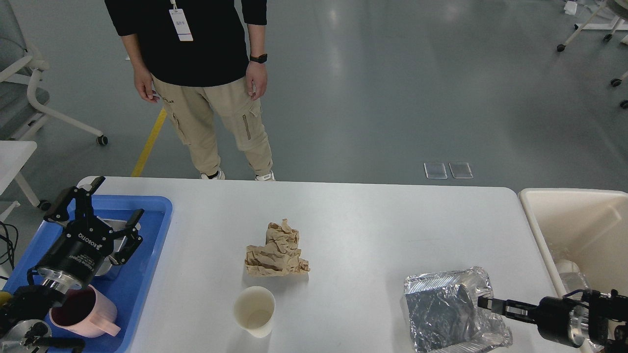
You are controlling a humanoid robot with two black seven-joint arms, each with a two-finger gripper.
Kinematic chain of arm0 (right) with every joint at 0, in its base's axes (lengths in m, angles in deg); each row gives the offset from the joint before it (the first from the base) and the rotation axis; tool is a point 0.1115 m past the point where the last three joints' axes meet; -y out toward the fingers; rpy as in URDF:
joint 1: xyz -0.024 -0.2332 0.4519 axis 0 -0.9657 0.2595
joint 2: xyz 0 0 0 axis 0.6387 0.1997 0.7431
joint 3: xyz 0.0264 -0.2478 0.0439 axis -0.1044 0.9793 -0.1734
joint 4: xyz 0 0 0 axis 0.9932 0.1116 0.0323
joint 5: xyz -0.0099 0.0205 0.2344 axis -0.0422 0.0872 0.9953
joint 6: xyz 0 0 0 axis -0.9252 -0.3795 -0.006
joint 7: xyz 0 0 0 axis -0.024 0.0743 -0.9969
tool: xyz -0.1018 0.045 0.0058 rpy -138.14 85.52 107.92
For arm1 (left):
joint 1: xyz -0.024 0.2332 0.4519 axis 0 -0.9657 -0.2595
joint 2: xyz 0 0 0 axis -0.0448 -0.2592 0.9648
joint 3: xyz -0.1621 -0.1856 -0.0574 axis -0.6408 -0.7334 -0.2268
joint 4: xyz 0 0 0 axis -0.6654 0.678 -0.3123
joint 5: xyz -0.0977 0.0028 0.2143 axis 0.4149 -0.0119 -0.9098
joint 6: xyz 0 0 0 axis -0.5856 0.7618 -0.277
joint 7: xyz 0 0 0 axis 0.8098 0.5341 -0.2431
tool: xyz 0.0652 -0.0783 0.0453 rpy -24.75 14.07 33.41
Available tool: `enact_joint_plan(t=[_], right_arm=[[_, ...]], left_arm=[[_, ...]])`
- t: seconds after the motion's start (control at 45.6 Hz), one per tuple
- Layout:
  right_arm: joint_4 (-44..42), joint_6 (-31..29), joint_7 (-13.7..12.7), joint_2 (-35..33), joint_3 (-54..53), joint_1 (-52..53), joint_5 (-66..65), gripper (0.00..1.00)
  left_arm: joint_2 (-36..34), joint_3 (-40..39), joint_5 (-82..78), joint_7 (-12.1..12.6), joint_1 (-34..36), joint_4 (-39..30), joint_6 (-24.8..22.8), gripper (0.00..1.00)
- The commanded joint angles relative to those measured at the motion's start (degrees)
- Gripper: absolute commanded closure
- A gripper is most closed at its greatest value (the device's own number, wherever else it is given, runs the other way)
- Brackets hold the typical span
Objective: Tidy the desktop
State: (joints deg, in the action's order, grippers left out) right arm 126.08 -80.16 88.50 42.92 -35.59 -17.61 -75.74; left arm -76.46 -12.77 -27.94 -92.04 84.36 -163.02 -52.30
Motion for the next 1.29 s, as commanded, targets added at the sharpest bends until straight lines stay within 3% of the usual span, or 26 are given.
enact_joint_plan(t=[0.0,0.373,0.724,0.921,1.228,1.25,1.272], right_arm=[[-1.5,0.0,1.7,0.0,0.1,-0.1,-0.1,1.00],[-1.2,-0.4,2.3,-2.9,0.3,0.7,0.2,1.00],[0.0,-2.1,2.3,-6.9,0.3,7.9,0.5,1.00],[0.0,-7.2,1.4,-7.9,0.4,9.8,0.6,1.00],[0.4,-12.8,-2.2,-9.5,4.7,17.6,0.2,1.00],[0.4,-13.2,-2.3,-9.3,5.4,18.4,0.3,0.99],[0.5,-13.5,-2.4,-9.2,6.1,19.4,0.3,0.83]], left_arm=[[0.0,0.0,0.0,0.0,0.0,0.0,0.0,0.03],[-0.2,0.0,-1.1,0.1,0.4,0.0,0.1,0.03],[-0.1,-0.1,-1.9,0.0,0.5,0.0,0.2,0.03],[-0.2,-0.1,-1.9,0.1,0.8,0.1,0.2,0.03],[0.0,-0.1,-2.7,0.1,0.9,0.1,0.4,0.03],[0.0,-0.1,-2.7,0.1,0.9,0.0,0.4,0.03],[0.0,-0.1,-2.7,0.1,0.9,0.0,0.4,0.03]])
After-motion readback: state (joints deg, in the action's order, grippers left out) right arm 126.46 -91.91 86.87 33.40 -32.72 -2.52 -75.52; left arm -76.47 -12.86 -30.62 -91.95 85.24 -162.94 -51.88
